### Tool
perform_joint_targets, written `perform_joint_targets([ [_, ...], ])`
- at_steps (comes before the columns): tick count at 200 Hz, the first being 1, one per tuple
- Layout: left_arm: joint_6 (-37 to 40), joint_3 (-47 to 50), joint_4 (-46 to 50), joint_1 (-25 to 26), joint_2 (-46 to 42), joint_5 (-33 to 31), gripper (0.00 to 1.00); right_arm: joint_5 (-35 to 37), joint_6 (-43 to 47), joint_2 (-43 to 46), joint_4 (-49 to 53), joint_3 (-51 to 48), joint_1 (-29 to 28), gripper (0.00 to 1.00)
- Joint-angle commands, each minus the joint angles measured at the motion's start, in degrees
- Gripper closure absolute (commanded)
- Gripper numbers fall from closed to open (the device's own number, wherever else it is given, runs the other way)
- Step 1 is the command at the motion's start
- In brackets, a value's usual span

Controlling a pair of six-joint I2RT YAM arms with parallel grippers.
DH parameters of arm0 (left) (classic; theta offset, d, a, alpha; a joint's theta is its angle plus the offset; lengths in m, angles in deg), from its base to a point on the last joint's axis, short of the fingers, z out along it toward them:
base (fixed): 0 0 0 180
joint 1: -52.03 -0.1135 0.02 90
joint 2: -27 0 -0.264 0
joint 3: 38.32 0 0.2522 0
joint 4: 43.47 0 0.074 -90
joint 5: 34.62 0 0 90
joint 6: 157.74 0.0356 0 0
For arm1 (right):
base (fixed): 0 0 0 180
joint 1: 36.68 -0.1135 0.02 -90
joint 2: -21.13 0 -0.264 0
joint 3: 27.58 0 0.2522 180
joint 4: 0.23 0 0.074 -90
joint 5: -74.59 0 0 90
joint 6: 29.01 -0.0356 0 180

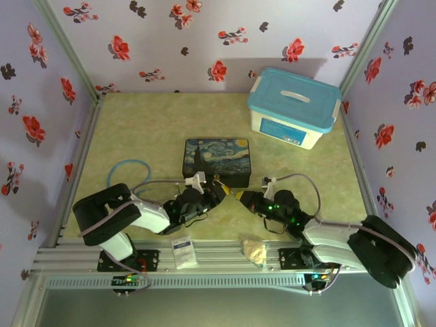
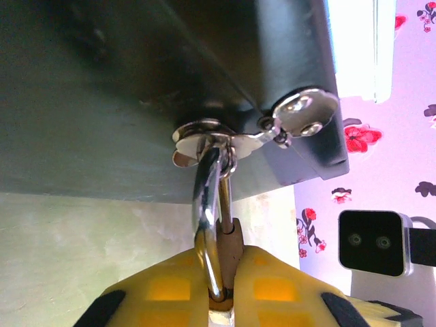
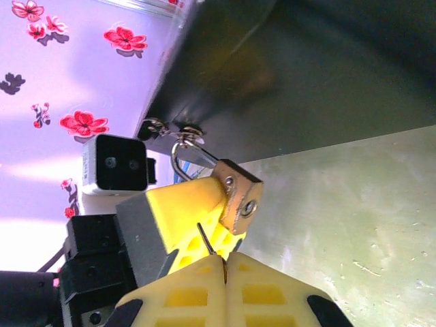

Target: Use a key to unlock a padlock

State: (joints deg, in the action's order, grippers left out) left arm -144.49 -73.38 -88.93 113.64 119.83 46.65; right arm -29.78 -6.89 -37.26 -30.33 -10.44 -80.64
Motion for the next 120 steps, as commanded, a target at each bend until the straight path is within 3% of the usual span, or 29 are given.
perform_joint_targets([
  [1, -0.76, -0.06, -5.89, -0.17, 0.0, 0.29, 1.0, 1.17, 2.05, 2.09, 7.49, 0.98, 0.56, 1.0],
  [16, -0.98, -0.03, -6.11, -0.17, -0.42, 0.17, 1.0, 0.2, 2.55, 0.02, 8.1, 2.03, 0.59, 1.0],
  [49, -2.32, 0.07, -6.83, -0.17, -0.65, 0.21, 1.0, -0.38, 0.57, -5.84, -3.43, 2.63, 0.64, 1.0],
  [120, -2.69, 0.19, -7.72, -0.17, -0.54, 0.57, 1.0, 0.25, 0.58, -7.54, -5.68, 3.7, 0.64, 1.0],
])
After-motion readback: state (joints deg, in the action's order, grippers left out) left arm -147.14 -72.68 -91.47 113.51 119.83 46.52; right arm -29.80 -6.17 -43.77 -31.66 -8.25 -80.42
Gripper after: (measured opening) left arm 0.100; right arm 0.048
